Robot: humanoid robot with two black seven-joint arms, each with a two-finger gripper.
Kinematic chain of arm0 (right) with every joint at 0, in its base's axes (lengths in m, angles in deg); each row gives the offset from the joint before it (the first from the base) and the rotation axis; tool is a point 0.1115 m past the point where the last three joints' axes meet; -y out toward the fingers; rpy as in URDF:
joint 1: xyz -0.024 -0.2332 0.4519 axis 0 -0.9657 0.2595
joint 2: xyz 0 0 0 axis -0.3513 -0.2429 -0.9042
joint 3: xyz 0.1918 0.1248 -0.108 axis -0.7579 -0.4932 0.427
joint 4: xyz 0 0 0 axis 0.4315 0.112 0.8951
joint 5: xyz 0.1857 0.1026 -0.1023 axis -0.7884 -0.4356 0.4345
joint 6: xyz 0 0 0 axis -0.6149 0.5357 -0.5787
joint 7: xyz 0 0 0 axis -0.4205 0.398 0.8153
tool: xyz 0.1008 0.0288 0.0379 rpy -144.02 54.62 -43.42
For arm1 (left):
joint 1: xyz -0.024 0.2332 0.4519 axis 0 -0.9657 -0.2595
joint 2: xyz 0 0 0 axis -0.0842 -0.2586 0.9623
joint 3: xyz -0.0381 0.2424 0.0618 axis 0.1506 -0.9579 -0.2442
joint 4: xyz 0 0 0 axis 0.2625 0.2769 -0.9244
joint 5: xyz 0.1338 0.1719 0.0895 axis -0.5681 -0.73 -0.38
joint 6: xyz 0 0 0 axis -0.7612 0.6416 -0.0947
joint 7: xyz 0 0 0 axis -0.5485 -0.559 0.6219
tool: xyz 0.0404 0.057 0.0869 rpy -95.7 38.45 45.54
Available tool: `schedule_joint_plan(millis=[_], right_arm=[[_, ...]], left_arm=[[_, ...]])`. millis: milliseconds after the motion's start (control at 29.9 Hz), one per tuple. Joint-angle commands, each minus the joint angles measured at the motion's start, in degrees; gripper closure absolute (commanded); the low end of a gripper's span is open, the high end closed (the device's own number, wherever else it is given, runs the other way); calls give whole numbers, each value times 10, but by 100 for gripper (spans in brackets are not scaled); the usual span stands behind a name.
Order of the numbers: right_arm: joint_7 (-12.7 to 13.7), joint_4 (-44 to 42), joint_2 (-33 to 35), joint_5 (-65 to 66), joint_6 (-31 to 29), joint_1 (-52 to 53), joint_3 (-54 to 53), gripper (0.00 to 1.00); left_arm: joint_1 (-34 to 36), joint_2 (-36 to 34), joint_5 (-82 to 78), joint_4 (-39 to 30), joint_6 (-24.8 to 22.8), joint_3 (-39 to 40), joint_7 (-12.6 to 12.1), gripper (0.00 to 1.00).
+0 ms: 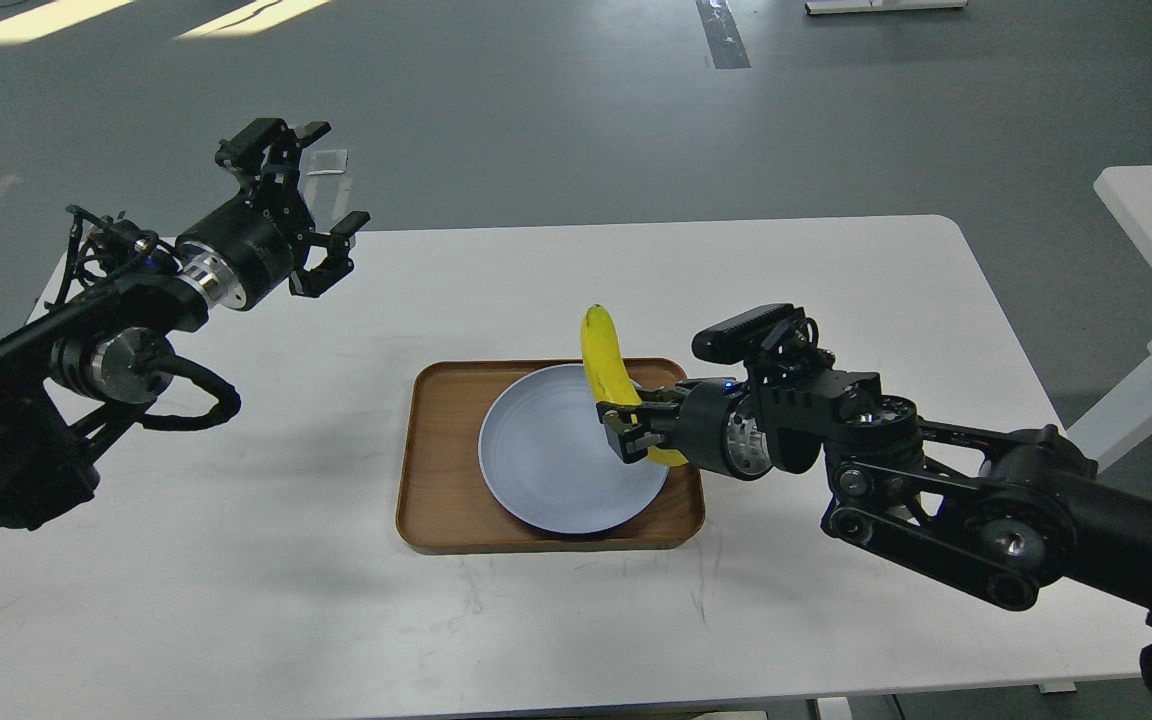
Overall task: Place banana on plate with both arms
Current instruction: 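Carry the banana with the right gripper over the plate and lower it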
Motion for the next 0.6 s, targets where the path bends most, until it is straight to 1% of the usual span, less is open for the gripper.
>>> schedule_joint_plan(millis=[0,334,568], right_arm=[[0,-3,-7,0,0,-1,12,100],[0,-11,-19,-1,9,-2,13,100],[-1,-22,-44,-1,16,-5,14,99]], left_arm=[[0,-8,0,-3,0,0,0,2],[-1,-12,0,-4,0,0,1,2],[-1,-16,0,-4,-1,0,1,2]])
